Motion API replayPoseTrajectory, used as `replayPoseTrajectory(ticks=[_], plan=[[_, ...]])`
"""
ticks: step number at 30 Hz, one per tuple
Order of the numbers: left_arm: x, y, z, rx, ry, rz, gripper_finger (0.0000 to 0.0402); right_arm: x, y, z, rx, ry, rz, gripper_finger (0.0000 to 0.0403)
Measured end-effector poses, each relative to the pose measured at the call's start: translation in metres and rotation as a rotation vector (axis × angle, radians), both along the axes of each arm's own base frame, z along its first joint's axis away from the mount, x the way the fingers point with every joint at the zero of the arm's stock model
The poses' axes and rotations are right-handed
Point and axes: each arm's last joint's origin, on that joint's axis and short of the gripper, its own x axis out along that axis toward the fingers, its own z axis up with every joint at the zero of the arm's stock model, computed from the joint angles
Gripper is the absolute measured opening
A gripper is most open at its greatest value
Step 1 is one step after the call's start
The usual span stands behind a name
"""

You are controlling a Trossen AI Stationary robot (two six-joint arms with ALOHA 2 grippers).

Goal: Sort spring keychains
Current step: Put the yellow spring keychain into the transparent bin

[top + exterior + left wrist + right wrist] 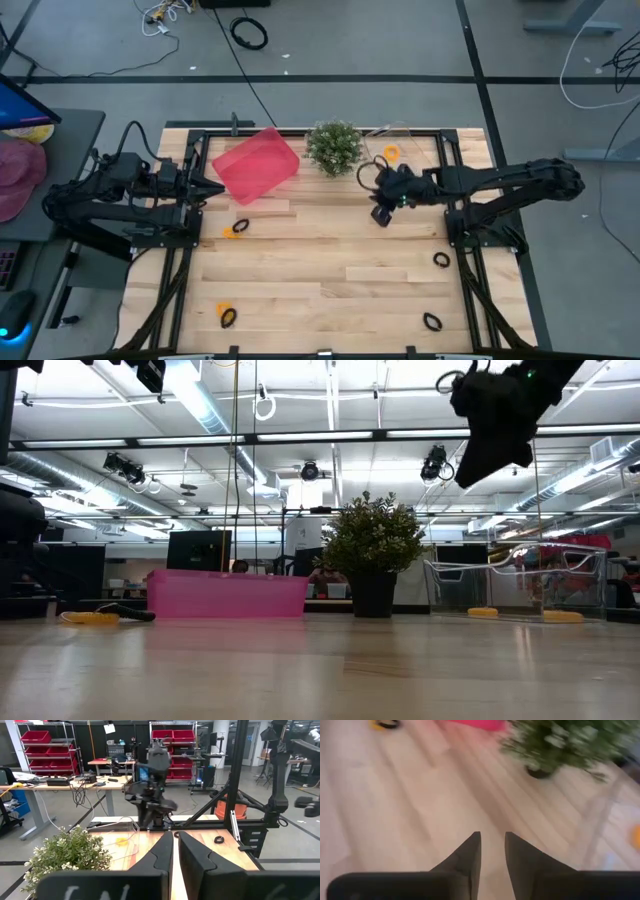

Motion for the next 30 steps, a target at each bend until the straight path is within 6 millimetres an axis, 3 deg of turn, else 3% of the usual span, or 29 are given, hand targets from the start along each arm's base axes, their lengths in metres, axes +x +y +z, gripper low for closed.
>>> replayPoseTrajectory(ticks=[9,16,22,30], plan=[[0.0,0.0,0.0,0.0,0.0,0.0,0.003,0.006,0.051,0.012,-0.076,-0.163,0.185,0.0091],[0.0,0.0,0.0,0.0,0.0,0.0,0.003,-0.004,0.083,0.015,-0.218,-0.211,0.203,0.0091],[0.0,0.0,0.0,0.0,0.0,0.0,0.003,-0.011,0.111,0.021,-0.251,-0.29,0.323,0.0091],[0.0,0.0,0.0,0.0,0.0,0.0,0.003,-0.014,0.126,0.028,-0.262,-0.368,0.403,0.0091]])
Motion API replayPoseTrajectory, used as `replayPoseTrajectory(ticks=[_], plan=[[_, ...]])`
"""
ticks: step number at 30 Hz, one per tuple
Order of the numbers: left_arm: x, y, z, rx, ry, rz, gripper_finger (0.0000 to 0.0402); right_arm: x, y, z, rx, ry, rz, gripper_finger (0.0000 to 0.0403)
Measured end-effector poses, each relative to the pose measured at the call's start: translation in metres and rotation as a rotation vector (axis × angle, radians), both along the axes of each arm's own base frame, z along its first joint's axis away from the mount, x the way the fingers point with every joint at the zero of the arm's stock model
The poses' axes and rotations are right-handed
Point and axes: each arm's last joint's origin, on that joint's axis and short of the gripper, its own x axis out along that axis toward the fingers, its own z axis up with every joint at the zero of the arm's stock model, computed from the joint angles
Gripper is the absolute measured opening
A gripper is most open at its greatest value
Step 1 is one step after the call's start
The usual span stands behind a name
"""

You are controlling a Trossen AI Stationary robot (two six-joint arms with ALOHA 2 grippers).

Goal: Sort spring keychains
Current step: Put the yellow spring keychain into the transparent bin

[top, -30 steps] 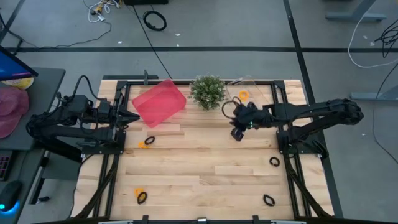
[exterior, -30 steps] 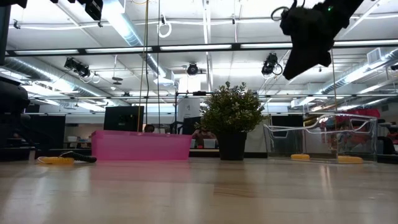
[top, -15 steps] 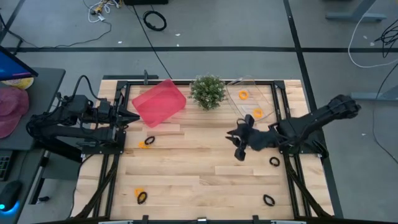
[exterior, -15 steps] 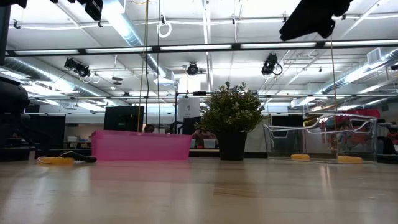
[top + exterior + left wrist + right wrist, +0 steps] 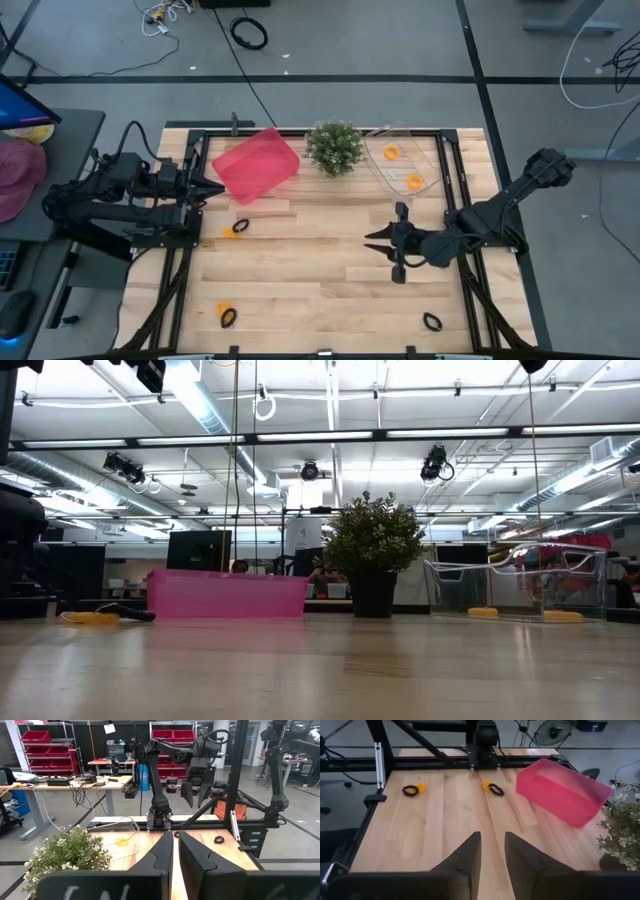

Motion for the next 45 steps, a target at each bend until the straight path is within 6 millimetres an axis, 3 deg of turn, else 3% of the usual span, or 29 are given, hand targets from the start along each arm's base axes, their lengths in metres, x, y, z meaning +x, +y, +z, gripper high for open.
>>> replayPoseTrajectory(ticks=[7,13,17,22,28,33,36,39,45], plan=[[0.0,0.0,0.0,0.0,0.001,0.0,0.003,-0.001,0.002,0.0,0.003,0.001,0.015,0.0091],[0.0,0.0,0.0,0.0,0.0,0.0,0.003,-0.003,-0.001,-0.017,-0.022,-0.111,0.056,0.0091],[0.0,0.0,0.0,0.0,0.0,0.0,0.003,-0.018,-0.019,-0.028,0.036,-0.076,0.098,0.0091],[0.0,0.0,0.0,0.0,0.0,0.0,0.003,-0.047,-0.03,-0.03,0.238,0.137,0.233,0.0091],[0.0,0.0,0.0,0.0,0.0,0.0,0.003,-0.058,-0.024,-0.03,0.305,0.174,0.241,0.0091],[0.0,0.0,0.0,0.0,0.0,0.0,0.003,-0.057,-0.024,-0.028,0.215,0.125,0.241,0.0091],[0.0,0.0,0.0,0.0,0.0,0.0,0.003,-0.056,-0.027,-0.028,0.119,0.051,0.116,0.0091],[0.0,0.0,0.0,0.0,0.0,0.0,0.003,-0.054,-0.029,-0.042,0.051,-0.035,0.031,0.0091],[0.0,0.0,0.0,0.0,0.0,0.0,0.003,-0.051,-0.036,-0.053,0.092,-0.177,0.133,0.0091]])
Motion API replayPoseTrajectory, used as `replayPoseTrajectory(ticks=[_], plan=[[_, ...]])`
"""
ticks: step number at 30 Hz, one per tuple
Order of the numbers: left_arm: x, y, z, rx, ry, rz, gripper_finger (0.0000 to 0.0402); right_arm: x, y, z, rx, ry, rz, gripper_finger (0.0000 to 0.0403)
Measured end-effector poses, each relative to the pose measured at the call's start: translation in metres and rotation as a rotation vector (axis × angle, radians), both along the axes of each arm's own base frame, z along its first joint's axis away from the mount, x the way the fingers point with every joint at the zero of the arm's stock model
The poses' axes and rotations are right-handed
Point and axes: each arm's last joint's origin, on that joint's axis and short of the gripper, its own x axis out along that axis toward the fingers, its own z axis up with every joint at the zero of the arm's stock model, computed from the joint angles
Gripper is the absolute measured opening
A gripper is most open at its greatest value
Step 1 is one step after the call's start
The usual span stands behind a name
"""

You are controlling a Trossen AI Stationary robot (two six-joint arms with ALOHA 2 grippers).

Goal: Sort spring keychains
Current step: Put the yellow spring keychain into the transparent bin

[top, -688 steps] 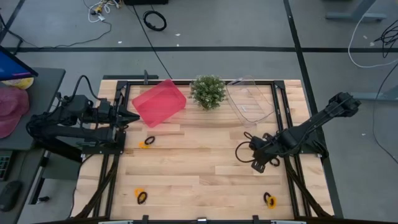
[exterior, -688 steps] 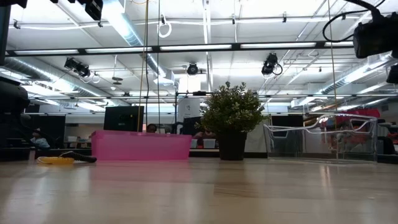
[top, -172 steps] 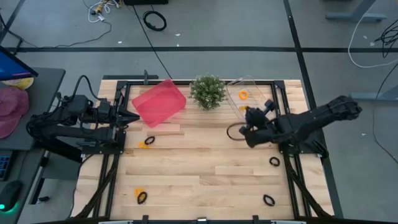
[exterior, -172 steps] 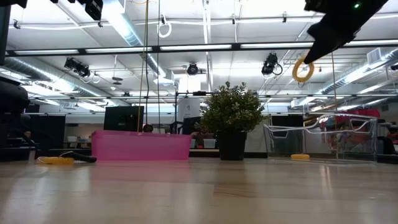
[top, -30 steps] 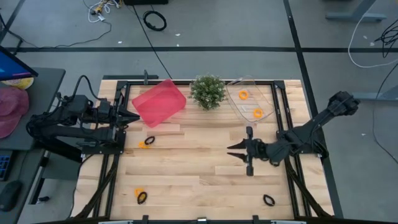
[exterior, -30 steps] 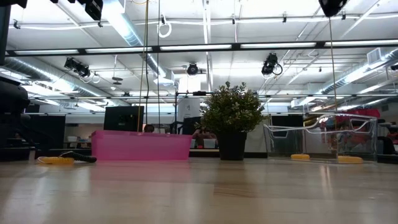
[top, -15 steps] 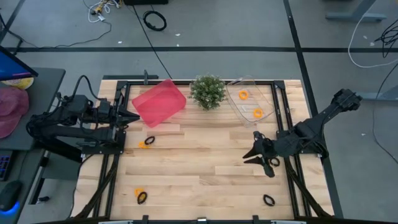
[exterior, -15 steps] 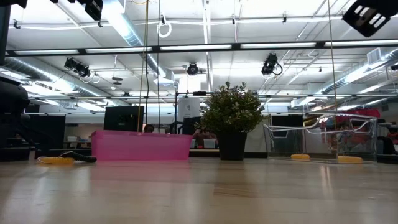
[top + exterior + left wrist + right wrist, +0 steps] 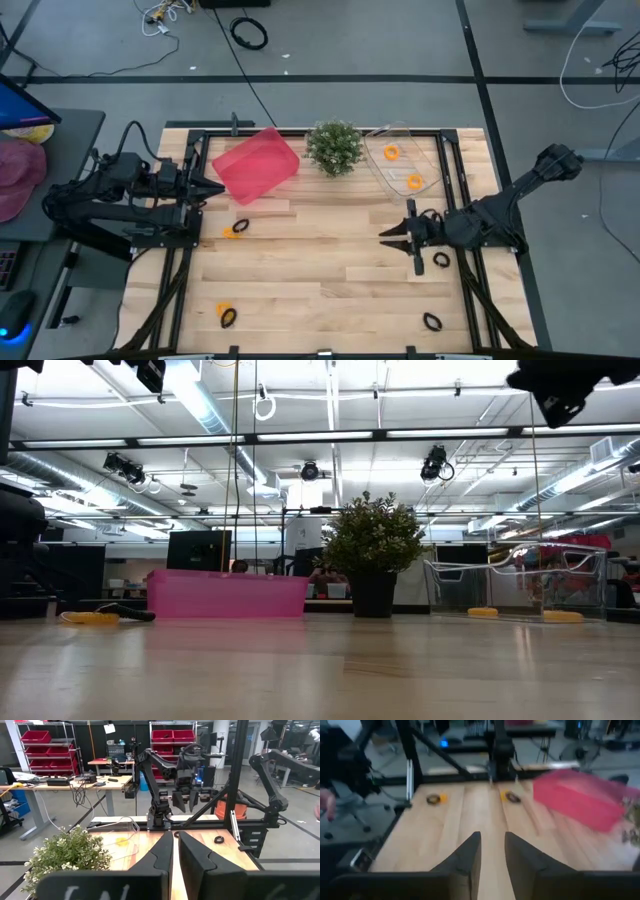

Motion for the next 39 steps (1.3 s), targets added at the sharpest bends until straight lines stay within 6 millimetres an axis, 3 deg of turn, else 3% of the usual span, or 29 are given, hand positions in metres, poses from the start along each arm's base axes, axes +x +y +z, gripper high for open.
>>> replayPoseTrajectory(ticks=[4,9,15,25,31,39], plan=[[0.0,0.0,0.0,0.0,0.0,0.0,0.003,0.001,-0.004,-0.001,-0.001,-0.075,0.018,0.0091],[0.0,0.0,0.001,0.009,-0.006,0.001,0.003,0.0,-0.01,-0.021,0.001,-0.089,-0.006,0.0091],[-0.001,0.001,0.013,0.211,-0.125,0.054,0.003,-0.003,-0.017,-0.041,0.009,-0.091,-0.033,0.0091],[-0.002,0.001,0.02,0.138,-0.204,0.05,0.003,-0.019,-0.025,-0.069,0.051,-0.267,-0.01,0.0091],[0.008,-0.005,0.016,-0.117,-0.175,-0.183,0.003,-0.033,-0.032,-0.091,0.076,-0.291,-0.012,0.0091],[0.056,-0.026,-0.014,-0.212,-0.151,-0.668,0.003,-0.032,-0.032,-0.09,0.088,-0.29,-0.016,0.0091]])
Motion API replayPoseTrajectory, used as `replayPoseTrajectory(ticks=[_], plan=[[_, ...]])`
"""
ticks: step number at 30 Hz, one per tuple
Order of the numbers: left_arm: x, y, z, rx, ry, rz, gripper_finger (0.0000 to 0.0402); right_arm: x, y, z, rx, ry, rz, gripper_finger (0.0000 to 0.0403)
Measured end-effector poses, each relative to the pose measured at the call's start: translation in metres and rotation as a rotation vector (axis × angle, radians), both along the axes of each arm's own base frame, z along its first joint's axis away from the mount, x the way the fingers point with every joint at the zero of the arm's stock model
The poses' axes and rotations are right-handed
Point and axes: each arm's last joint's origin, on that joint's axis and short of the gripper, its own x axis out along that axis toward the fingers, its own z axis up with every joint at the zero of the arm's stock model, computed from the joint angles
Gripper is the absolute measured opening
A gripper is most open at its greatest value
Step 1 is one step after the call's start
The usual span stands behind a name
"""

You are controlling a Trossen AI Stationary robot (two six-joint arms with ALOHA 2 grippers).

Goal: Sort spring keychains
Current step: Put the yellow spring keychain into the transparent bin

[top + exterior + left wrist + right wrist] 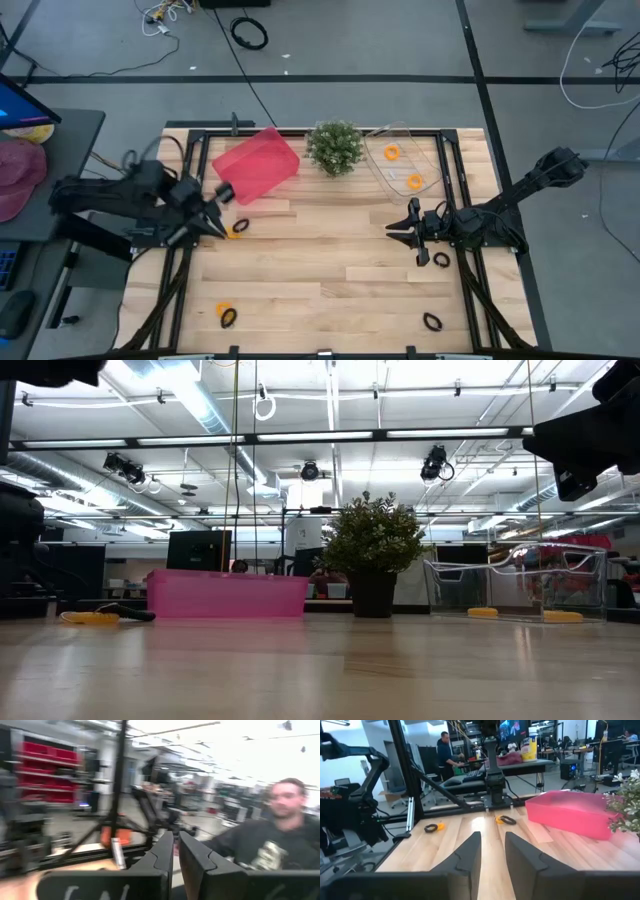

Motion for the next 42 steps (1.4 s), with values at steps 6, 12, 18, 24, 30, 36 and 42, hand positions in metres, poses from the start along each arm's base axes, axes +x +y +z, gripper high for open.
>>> replayPoseTrajectory(ticks=[6,12,18,24,30,36,42], plan=[[0.018,-0.032,-0.016,0.085,-0.051,-0.168,0.003,0.0,0.0,-0.001,-0.01,0.005,-0.002,0.0091],[0.016,-0.071,-0.021,0.103,-0.012,-0.221,0.003,0.0,-0.001,-0.001,-0.025,0.012,-0.009,0.0091],[0.007,-0.102,-0.031,0.162,0.228,-0.101,0.003,0.002,-0.005,-0.003,0.008,0.031,-0.04,0.0091],[-0.002,-0.133,-0.032,0.229,0.453,0.024,0.003,0.004,-0.01,-0.005,0.031,0.046,-0.07,0.0091],[-0.004,-0.168,-0.026,0.378,0.7,0.149,0.003,0.005,-0.012,-0.005,0.045,0.052,-0.084,0.0091],[0.005,-0.2,-0.036,0.597,1.017,0.305,0.003,0.005,-0.012,-0.008,0.064,0.082,-0.085,0.0091],[0.014,-0.219,-0.063,0.659,1.314,0.356,0.003,0.005,-0.012,-0.009,0.076,0.092,-0.086,0.0091]])
